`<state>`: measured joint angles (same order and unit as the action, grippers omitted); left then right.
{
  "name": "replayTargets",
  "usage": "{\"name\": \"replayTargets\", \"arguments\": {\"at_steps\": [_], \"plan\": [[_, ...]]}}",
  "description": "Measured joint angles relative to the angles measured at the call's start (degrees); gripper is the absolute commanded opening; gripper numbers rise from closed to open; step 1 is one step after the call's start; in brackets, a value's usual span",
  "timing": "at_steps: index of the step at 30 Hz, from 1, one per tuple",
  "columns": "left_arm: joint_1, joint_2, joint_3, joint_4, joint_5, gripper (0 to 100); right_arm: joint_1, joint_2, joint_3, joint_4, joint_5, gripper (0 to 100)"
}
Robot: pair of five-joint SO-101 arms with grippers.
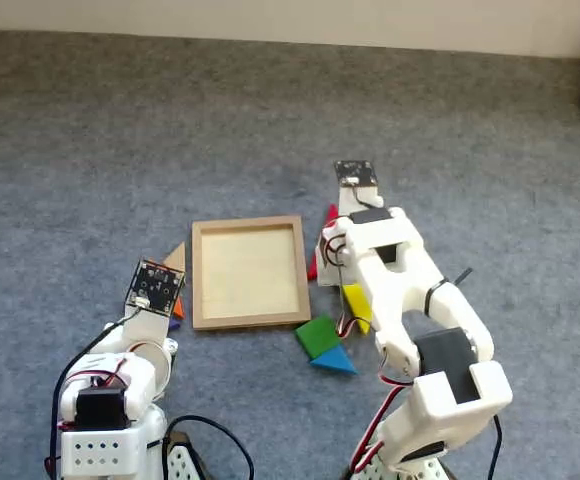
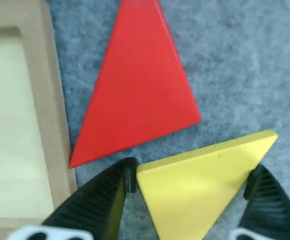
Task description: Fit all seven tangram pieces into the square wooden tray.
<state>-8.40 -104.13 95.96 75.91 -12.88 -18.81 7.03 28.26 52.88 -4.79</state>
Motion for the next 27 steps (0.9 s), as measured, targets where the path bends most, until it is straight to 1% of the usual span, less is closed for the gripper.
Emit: {"name": "replayTargets", "arguments": {"at_steps": [6, 10, 14, 19, 27], "plan": [[0.0, 0.0, 0.0, 0.0, 0.0, 1, 2.4, 0.0, 0.0, 0.3, 8.4, 32.1], [0.0, 0.0, 0.0, 0.0, 0.0, 1, 5.4, 0.0, -0.3, 3.6, 16.2, 32.3], [0.0, 0.0, 0.0, 0.0, 0.0, 1, 6.6, 0.0, -1.0, 7.1, 20.7, 32.4], [0.0, 0.0, 0.0, 0.0, 0.0, 1, 6.6, 0.0, -1.0, 10.0, 22.2, 32.4], [0.0, 0.0, 0.0, 0.0, 0.0, 1, 6.6, 0.0, -1.0, 10.4, 22.4, 32.6]]}}
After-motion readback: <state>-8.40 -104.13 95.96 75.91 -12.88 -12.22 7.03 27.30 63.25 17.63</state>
